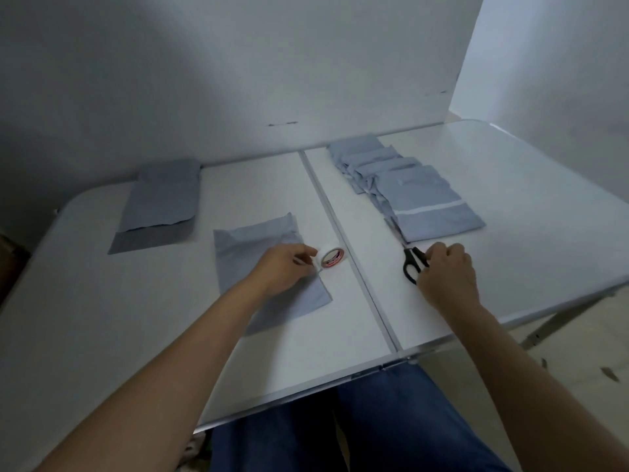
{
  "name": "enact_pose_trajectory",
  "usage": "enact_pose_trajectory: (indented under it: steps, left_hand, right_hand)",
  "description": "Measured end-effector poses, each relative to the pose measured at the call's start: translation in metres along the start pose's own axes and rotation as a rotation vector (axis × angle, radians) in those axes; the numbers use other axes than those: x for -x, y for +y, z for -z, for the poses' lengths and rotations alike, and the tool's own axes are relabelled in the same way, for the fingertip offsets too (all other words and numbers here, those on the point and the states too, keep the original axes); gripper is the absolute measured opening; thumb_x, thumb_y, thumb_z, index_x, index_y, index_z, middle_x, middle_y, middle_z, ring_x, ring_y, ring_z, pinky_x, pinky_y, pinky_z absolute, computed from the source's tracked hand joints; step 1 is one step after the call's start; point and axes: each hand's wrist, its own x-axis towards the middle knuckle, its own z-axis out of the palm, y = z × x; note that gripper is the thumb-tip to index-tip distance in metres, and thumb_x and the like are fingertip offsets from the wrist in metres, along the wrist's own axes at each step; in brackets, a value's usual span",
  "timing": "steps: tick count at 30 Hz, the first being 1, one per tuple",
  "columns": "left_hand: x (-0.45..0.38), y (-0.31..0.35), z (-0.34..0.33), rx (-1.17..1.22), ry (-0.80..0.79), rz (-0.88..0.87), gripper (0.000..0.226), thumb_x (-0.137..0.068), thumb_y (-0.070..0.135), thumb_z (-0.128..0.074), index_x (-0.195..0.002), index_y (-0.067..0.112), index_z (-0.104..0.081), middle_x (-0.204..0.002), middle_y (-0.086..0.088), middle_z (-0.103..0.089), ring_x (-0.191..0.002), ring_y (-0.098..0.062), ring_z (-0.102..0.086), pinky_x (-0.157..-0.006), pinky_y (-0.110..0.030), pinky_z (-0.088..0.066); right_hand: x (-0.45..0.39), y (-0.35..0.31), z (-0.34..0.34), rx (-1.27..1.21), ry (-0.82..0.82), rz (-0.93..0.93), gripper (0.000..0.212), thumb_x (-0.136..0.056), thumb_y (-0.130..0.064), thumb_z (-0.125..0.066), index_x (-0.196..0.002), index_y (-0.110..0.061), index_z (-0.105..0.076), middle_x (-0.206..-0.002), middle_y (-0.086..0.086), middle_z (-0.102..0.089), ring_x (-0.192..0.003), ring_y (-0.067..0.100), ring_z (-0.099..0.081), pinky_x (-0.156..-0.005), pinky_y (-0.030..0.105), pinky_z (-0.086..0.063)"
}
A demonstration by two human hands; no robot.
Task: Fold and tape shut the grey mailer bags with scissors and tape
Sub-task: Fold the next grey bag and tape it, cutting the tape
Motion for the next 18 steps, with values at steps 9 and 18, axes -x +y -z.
enact_pose_trajectory:
  steps: [9,18]
  left_hand:
    - [0.007,0.004,0.001,0.052,0.013,0.033,0.029,-0.086,0.011,-0.068,-0.114,0.015,-0.069,-0.098,0.002,-0.068,-0.082,-0.008,-0.058,-0.084,-0.019,-0.046]
    - [0.023,-0.005,0.002,-0.080,0.170,-0.034,0.020,-0.090,0.013,-0.064,-0.107,0.018,-0.072,-0.102,0.006,-0.068,-0.091,-0.008,-0.061,-0.075,-0.006,-0.038]
  right_hand:
    - [0.002,-0.010,0.015,0.094,-0.163,0.018,0.027,-0.091,-0.028,-0.057,-0.106,-0.008,-0.048,-0.107,0.012,-0.055,-0.091,0.027,-0.053,-0.071,0.031,-0.039]
    - [-0.004,-0.017,0.035,-0.296,-0.376,-0.158,0.037,-0.086,-0.020,-0.066,-0.119,-0.009,-0.052,-0.112,0.012,-0.062,-0.093,0.028,-0.061,-0.081,0.035,-0.049]
